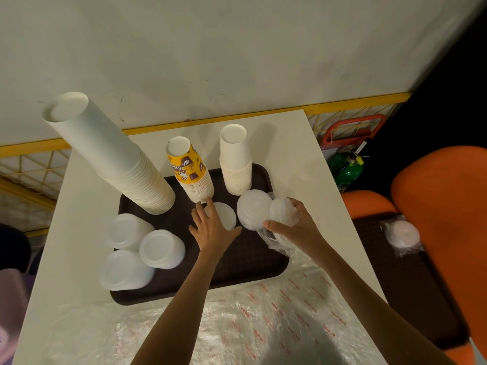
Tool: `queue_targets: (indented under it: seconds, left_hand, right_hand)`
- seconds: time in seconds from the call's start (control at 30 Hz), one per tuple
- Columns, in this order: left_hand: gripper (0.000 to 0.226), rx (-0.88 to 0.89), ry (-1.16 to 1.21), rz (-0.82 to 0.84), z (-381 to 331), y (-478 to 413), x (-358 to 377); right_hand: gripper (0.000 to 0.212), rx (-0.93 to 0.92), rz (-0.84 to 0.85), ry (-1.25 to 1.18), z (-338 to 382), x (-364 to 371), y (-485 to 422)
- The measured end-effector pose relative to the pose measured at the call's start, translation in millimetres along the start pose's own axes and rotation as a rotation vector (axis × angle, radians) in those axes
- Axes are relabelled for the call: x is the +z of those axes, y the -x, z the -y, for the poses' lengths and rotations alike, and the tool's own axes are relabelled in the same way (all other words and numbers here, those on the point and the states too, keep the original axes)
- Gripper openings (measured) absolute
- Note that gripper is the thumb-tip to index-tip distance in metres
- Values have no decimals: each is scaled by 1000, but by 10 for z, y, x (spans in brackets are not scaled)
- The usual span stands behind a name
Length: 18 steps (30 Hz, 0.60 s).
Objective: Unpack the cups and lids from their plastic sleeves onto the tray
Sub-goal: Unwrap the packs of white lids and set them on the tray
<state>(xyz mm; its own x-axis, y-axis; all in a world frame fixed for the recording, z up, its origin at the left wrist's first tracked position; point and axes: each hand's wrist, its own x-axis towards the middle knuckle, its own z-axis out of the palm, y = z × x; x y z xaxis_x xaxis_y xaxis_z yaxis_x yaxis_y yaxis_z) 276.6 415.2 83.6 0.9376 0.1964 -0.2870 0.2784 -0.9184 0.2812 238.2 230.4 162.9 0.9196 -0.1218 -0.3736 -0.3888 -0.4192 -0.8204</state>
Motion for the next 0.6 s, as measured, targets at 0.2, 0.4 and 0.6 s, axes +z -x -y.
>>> queue_targets:
  seconds: [0.2,0.4,0.6]
  left_hand:
    - [105,-30,147,-9,38,-26,16]
    - [104,-40,162,3,90,-17,24]
    - [101,-23,134,5,89,-31,23]
  right_hand:
    - [83,8,36,-36,-5,18,-19]
    - [83,10,26,-23,-9,41,-30]
    - [83,5,13,-20,3,3,-12]
